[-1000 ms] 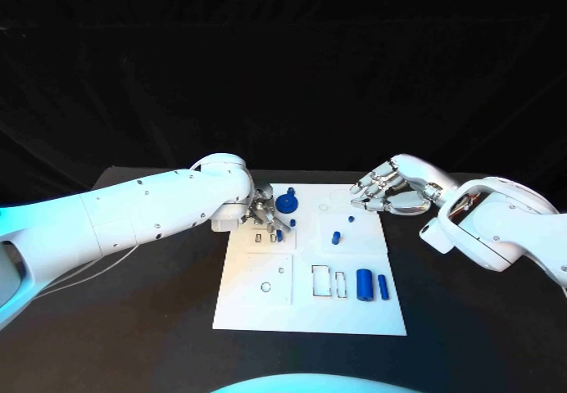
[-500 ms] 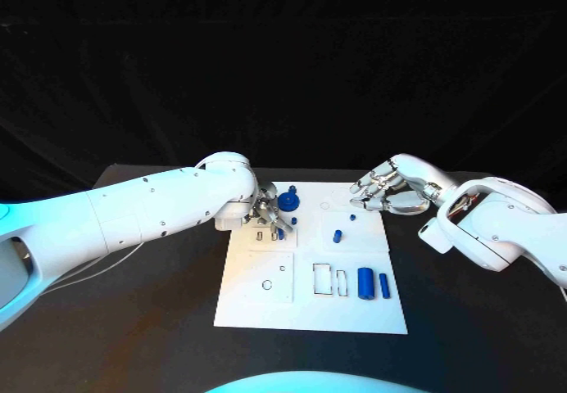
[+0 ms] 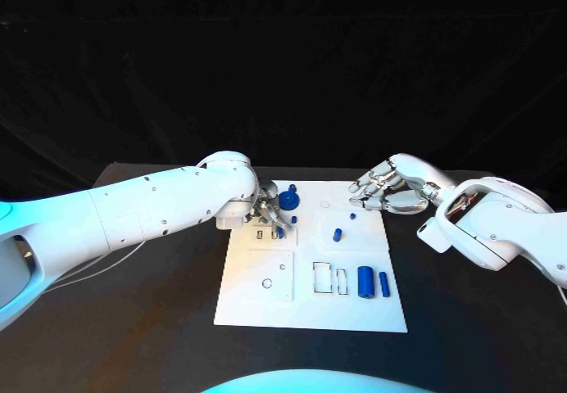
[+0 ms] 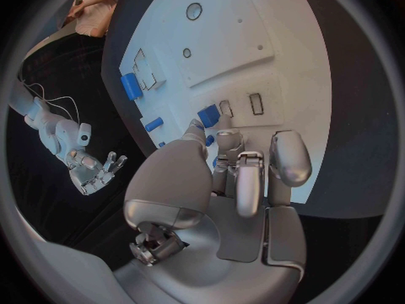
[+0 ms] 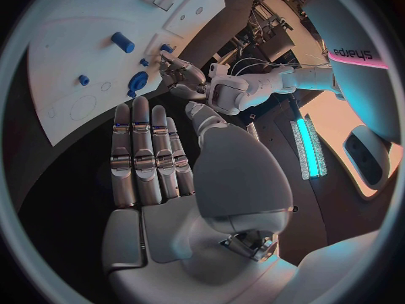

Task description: Assemble the parts on the task board

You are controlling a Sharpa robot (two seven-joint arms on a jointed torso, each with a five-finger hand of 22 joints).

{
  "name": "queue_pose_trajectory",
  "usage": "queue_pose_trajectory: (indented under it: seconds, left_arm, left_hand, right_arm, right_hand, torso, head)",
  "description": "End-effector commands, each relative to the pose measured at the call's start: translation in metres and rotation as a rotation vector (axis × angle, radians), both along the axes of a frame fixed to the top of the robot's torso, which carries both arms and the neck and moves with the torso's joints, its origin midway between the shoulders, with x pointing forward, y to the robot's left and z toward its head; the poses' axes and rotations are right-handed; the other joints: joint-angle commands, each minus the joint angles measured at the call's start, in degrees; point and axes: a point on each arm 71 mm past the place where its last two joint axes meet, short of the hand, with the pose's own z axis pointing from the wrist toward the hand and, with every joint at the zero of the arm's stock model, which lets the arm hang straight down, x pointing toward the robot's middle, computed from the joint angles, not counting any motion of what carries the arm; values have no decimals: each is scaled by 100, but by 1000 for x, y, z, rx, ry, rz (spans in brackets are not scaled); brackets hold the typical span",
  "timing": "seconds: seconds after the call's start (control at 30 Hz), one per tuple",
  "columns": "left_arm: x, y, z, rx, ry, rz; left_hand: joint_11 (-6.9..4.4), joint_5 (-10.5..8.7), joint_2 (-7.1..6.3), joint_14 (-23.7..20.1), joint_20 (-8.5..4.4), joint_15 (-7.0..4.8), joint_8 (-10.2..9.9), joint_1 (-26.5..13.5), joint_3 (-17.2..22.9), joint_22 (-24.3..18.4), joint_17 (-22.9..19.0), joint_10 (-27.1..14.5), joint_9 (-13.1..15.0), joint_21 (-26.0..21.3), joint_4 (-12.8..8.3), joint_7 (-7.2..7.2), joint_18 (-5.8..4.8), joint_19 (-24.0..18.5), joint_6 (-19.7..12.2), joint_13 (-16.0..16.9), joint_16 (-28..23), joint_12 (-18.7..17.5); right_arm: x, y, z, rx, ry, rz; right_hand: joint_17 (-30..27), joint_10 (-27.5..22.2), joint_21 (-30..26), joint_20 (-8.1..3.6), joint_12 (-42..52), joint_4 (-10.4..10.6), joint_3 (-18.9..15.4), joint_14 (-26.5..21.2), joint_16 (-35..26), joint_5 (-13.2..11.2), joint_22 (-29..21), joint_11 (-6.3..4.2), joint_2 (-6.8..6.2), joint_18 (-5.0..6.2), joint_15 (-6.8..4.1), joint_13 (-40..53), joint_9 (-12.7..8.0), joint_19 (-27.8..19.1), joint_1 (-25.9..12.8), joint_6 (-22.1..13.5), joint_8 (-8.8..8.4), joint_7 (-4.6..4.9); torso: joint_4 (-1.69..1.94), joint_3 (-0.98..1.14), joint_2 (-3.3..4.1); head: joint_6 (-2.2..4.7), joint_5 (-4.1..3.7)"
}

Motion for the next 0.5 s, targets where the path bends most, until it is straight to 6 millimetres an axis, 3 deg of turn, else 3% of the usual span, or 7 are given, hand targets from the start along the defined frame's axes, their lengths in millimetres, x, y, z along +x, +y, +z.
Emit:
queue_pose_trajectory:
  seconds: [0.03,0.5]
  left_arm:
    - [-1,-2,0,-13,9,-15]
    - [0,0,-1,-17,15,-7]
  left_hand:
    - [-16,-16,7,542,-17,42,32,77,41,12,1385,-11,9,30,2,-4,-37,-25,-32,7,-16,-3]
    - [-32,-19,-46,561,-27,28,57,173,213,99,1423,51,42,79,27,-19,-51,10,0,53,21,39]
  right_arm:
    - [0,1,-1,0,2,6]
    - [0,0,-3,1,7,1]
  right_hand:
    - [-7,-3,-12,5,1,-5,-25,14,-28,24,-10,15,56,49,15,-6,6,-16,4,-25,-10,13]
    - [-12,-3,-11,5,2,-5,-20,15,-29,39,-18,14,65,49,15,-9,8,-15,12,-23,-8,11]
  torso:
    - [-2,0,0]
    - [0,1,0]
  head:
    - [-7,-2]
    - [-26,4]
